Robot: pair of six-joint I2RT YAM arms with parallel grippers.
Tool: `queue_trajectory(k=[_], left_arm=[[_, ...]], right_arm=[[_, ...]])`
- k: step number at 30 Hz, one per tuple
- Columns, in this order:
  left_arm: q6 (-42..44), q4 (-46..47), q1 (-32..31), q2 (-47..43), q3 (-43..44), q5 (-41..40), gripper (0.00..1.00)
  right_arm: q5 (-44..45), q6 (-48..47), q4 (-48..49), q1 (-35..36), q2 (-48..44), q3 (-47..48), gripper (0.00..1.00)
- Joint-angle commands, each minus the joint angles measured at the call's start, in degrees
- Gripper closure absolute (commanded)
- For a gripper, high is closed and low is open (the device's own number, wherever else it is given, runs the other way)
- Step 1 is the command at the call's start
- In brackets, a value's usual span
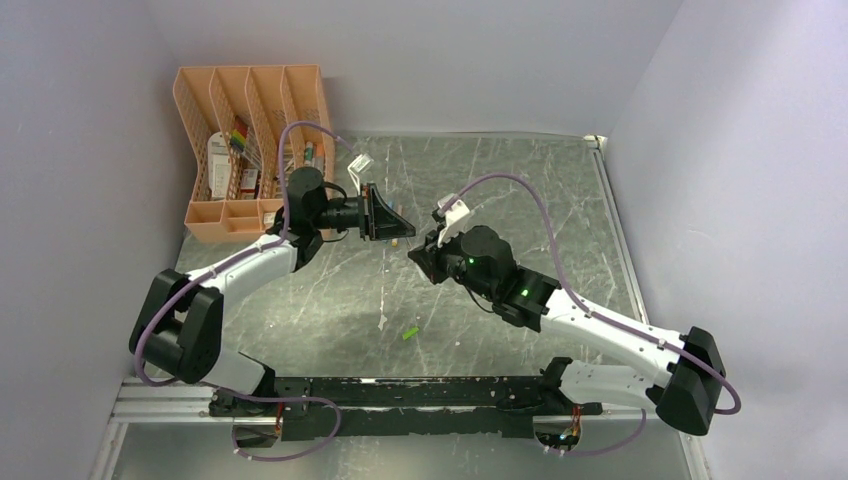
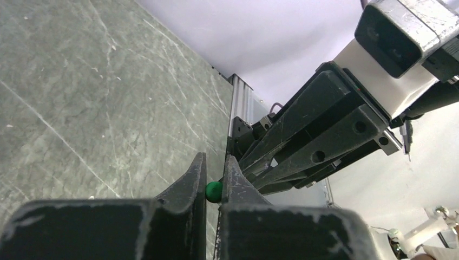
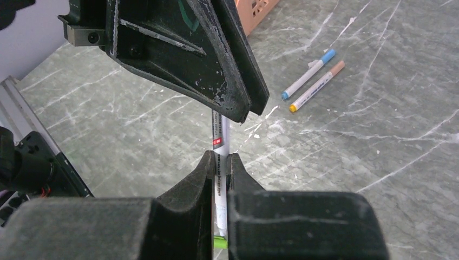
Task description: Insert the pens into the pen caps
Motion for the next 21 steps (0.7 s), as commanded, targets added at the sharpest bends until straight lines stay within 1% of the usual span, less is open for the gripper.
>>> queue_trajectory(k=[1,3,4,7,8,9,11,14,17,19,20,21], left_arm=[[-4.4,10.0,-0.1,0.6,-1.7,4.6,0.93],[-5.5,12.4,0.0,0.3,-2.3,3.3,0.93],[-5.2,12.4,0.0,0.1,-2.3,2.0,0.93],[-5.6,13.9,0.0,-0.8,-2.6,-2.5,0.93],[-6.1,15.3,0.1,-1.1,-2.8,-4.6,0.93],[-6.7,16.9,0.1,-1.5,-3.2,-6.8,0.93],[-7.9,21.3,0.1,-2.6,-4.7,-12.3,0.93],[-8.1,32.6,-1.1,-4.7,-9.5,-19.2,0.93],[-6.8,39.5,-1.9,-6.7,-13.5,-25.1,0.93],[-4.9,42.0,-2.3,-8.3,-15.2,-28.0,0.93],[-3.1,41.6,-2.6,-9.2,-15.1,-28.6,0.93],[-0.4,39.3,-3.2,-10.5,-14.9,-29.8,0.93]], right_arm=[[1.9,-0.9,2.3,0.1,-0.1,1.3,1.0],[3.4,-0.2,2.4,0.1,-0.5,0.9,1.0],[4.1,0.4,3.0,0.2,-1.3,0.3,0.97],[5.7,2.3,6.1,0.2,-5.7,-2.2,0.64],[6.7,3.3,6.9,0.1,-7.1,-3.1,0.56],[8.0,4.9,7.5,0.2,-8.6,-3.7,0.53],[11.8,10.6,7.7,-0.1,-10.4,-4.6,0.5],[13.4,19.1,6.9,-1.2,-11.4,-5.1,0.44],[14.5,28.1,7.1,-2.3,-12.3,-6.5,0.32],[14.3,33.4,10.3,-2.9,-13.5,-9.1,0.26],[14.2,36.2,11.8,-3.2,-14.2,-10.4,0.23],[13.5,38.6,13.7,-3.7,-14.8,-11.9,0.22]])
